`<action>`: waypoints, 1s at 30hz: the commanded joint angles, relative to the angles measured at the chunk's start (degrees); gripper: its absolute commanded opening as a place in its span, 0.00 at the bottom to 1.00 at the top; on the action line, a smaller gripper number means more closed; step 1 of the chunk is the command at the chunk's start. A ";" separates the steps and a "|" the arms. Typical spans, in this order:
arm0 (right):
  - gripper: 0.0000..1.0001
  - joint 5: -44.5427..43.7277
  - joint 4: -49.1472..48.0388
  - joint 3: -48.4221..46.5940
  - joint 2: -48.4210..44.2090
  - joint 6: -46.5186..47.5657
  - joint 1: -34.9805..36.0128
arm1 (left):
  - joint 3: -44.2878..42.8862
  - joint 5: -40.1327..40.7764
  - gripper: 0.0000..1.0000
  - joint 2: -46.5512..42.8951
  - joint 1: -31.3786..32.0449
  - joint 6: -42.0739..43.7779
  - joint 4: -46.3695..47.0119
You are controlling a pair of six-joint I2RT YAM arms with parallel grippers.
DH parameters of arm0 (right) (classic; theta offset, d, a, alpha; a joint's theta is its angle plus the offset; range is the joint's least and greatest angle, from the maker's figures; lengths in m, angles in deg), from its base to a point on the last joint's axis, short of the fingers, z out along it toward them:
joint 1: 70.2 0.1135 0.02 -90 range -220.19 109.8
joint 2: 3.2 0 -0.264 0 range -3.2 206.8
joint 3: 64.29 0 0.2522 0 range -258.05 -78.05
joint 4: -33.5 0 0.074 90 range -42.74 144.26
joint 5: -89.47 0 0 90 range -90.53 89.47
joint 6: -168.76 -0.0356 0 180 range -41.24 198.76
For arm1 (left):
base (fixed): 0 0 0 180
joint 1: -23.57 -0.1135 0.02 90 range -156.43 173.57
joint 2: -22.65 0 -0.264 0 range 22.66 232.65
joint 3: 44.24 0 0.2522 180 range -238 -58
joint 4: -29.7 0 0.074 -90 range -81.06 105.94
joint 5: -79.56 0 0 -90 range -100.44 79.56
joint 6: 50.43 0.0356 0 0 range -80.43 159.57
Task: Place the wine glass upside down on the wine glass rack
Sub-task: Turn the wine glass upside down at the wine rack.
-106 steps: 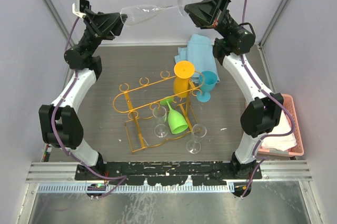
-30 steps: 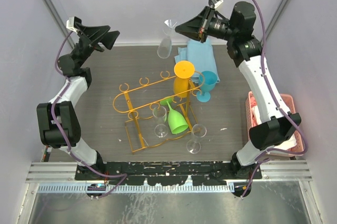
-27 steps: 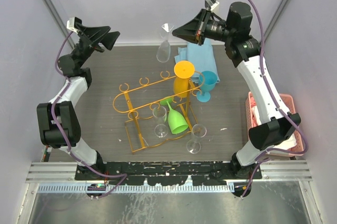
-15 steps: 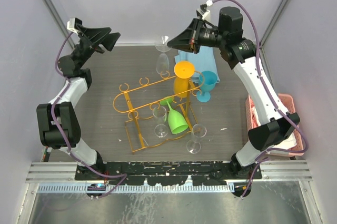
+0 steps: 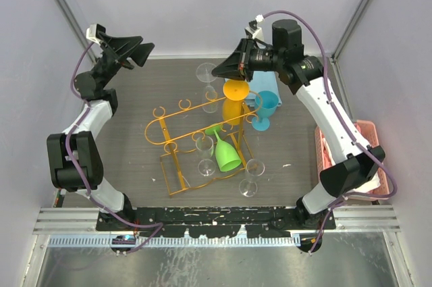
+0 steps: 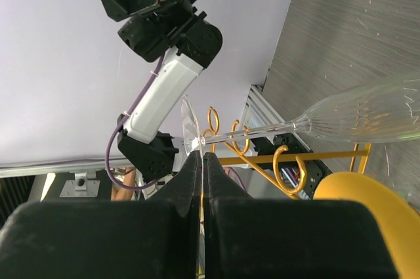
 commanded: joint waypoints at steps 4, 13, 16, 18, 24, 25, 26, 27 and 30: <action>0.01 -0.01 0.01 1.34 -4.37 1.14 0.84 | 0.08 -0.40 0.65 -3.07 0.03 0.87 2.87; 0.01 -0.35 1.32 3.06 -5.89 1.54 1.02 | 0.20 -0.35 0.65 -3.03 0.03 0.87 2.87; 0.00 -0.45 1.54 3.93 -6.38 1.74 1.19 | 0.28 -0.35 0.65 -3.07 0.02 0.85 2.87; 0.01 -0.53 1.67 4.60 -6.65 1.75 1.27 | 0.29 -0.32 0.65 -3.08 0.03 0.85 2.87; 0.01 -0.63 1.67 6.36 -7.29 1.89 1.65 | 0.47 -0.29 0.65 -3.04 0.03 0.76 2.87; 0.00 -0.68 1.74 6.59 -7.35 1.92 1.75 | 0.46 -0.28 0.65 -3.13 0.03 0.76 2.87; 0.00 -0.68 1.80 6.73 -7.33 1.89 1.88 | 0.52 -0.25 0.65 -3.13 0.03 0.76 2.87; 0.01 -0.69 1.96 6.69 -7.33 2.01 1.91 | 0.51 -0.15 0.65 -3.13 0.00 0.76 2.87; 0.01 -0.89 3.33 6.28 -7.03 2.91 2.08 | 0.38 -0.15 0.65 -3.12 0.00 0.76 2.87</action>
